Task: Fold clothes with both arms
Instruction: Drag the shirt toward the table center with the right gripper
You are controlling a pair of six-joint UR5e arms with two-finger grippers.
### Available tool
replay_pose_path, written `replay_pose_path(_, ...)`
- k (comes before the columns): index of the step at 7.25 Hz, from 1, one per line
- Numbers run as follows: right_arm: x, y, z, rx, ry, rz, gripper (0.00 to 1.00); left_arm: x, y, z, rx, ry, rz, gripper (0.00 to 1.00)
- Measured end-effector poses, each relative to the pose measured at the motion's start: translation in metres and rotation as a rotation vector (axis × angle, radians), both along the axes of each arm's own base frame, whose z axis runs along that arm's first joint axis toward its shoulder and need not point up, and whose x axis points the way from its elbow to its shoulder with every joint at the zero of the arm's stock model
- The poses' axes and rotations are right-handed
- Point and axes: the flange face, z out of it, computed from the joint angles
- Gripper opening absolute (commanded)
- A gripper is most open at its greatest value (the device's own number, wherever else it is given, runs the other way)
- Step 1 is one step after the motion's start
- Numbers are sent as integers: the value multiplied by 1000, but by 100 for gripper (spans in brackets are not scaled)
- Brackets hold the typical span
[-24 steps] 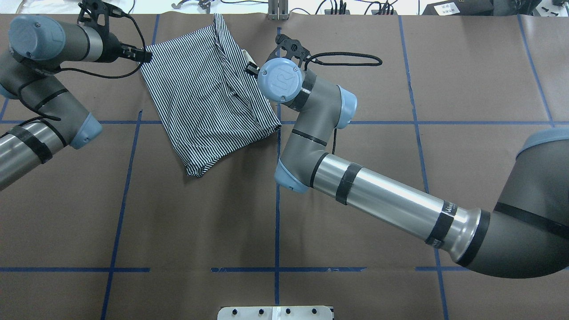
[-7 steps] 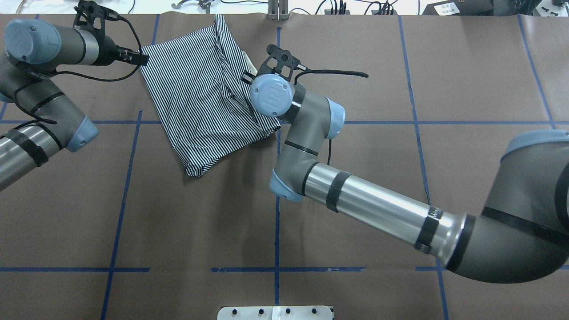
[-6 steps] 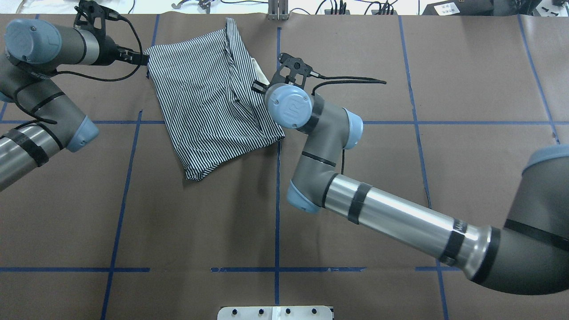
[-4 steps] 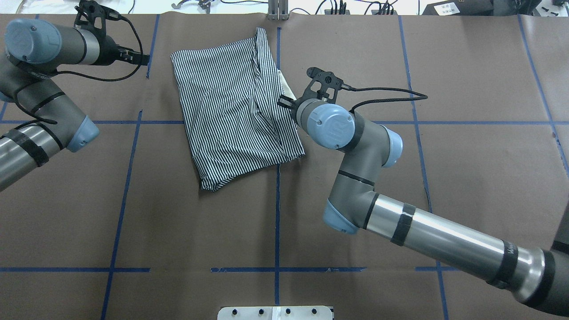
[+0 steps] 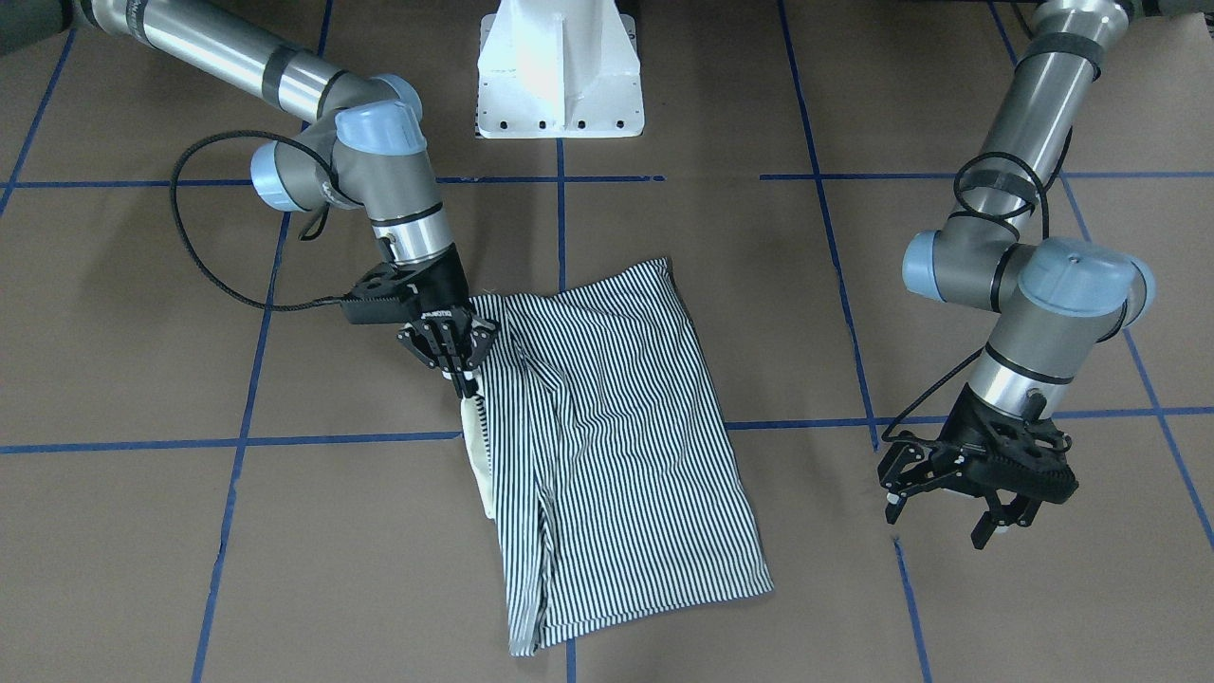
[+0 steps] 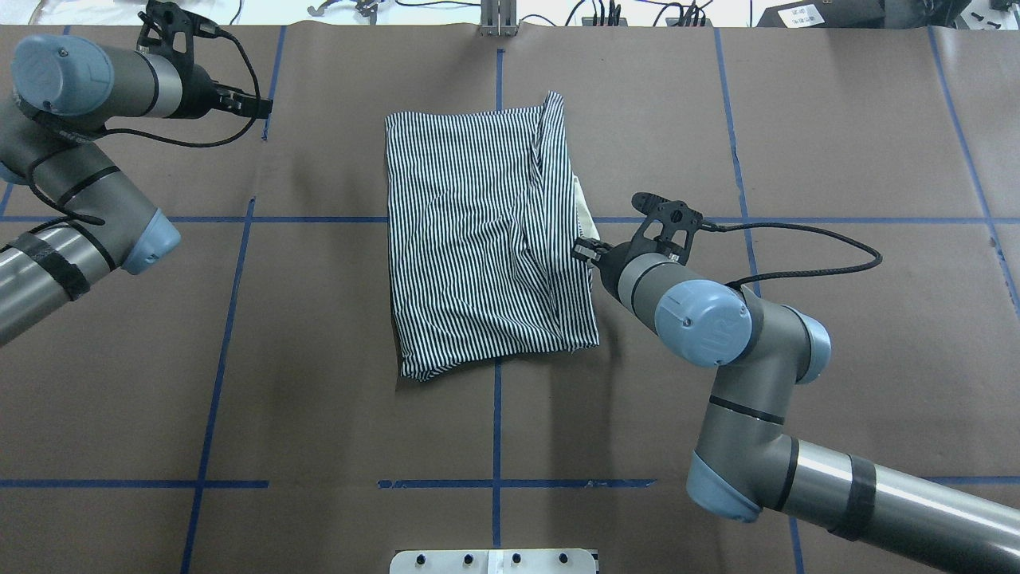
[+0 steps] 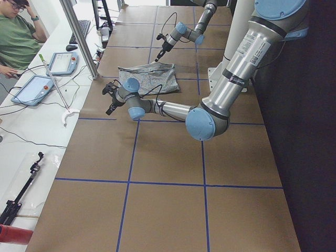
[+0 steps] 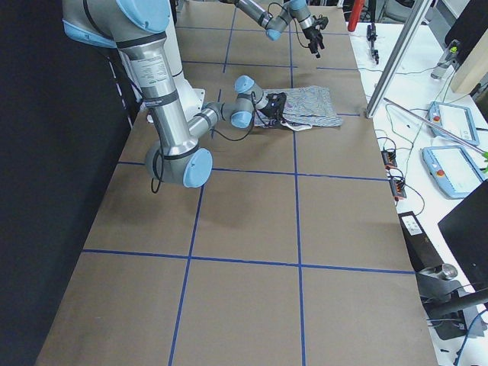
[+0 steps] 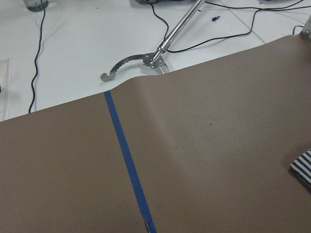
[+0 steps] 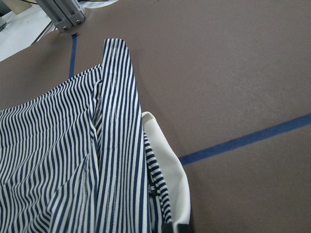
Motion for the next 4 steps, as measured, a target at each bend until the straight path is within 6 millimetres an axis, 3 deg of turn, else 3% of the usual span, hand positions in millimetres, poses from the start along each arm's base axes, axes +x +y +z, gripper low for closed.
replay_pose_path(1, 1, 11, 6, 1, 6, -2, 82, 0, 0, 0, 0, 1, 0, 100)
replay_pose_path(2, -3, 18, 11, 0, 12, -10, 100, 1, 0, -1, 1, 1, 1, 100)
replay_pose_path(4, -4, 21, 3, 4, 42, -19, 100, 1, 0, -2, 2, 2, 1, 100)
